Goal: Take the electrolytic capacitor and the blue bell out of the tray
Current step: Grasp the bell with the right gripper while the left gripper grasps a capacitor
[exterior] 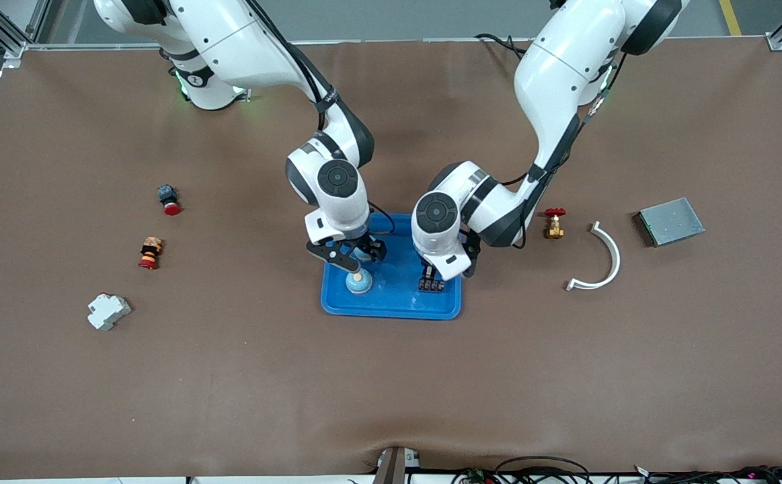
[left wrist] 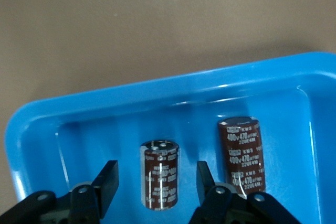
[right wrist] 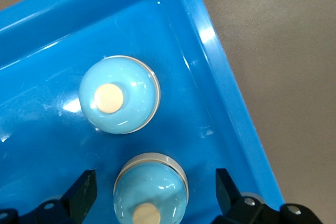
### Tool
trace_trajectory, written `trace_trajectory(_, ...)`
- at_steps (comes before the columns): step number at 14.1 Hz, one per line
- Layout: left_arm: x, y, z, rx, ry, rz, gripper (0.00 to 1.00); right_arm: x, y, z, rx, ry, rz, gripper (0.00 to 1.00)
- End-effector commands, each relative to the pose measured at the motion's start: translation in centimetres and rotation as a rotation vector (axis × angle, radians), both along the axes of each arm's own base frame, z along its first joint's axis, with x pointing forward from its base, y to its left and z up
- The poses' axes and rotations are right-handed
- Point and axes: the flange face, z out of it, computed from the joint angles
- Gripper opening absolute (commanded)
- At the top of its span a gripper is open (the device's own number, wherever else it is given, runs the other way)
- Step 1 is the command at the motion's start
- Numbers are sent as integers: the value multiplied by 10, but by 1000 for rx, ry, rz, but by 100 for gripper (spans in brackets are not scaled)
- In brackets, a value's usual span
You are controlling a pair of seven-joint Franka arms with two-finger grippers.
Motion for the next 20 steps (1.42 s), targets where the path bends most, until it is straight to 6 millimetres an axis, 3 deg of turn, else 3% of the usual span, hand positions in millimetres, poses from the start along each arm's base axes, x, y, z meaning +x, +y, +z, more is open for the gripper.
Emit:
trace_trajectory(1, 3, -3, -11, -18, -1, 27, 52, -6, 12, -12, -14, -12, -9, 100)
trace_trajectory(3, 5, -3, -5, -24, -9, 23, 10, -7, 14, -20, -21, -6, -5, 100)
trace_trajectory(4, 7, -2, 1, -28, -15, 23, 0, -10, 17, -22, -21, -4, -1, 100)
trace_trajectory(9, 31, 16, 43, -50, -66, 51, 0, -10, 19, -20, -22, -7, 12, 100)
trace_trajectory(12, 59, 45, 83, -60, -93, 23, 0, -4, 20, -15, -13, -14, 13, 73)
trace_trajectory(14, 82, 83, 112, -64, -86, 12, 0, -5, 22, -14, -11, -15, 14, 60)
trace_trajectory(15, 91, 102, 125, -64, -84, -5, 0, -5, 22, -14, -10, -14, 13, 43)
trace_trajectory(17, 106, 139, 142, -61, -92, -62, 0, -5, 22, -14, -9, -14, 12, 1)
trace_trajectory(20, 115, 178, 140, -24, -49, -114, 0, 1, 23, -3, 2, -24, 13, 0)
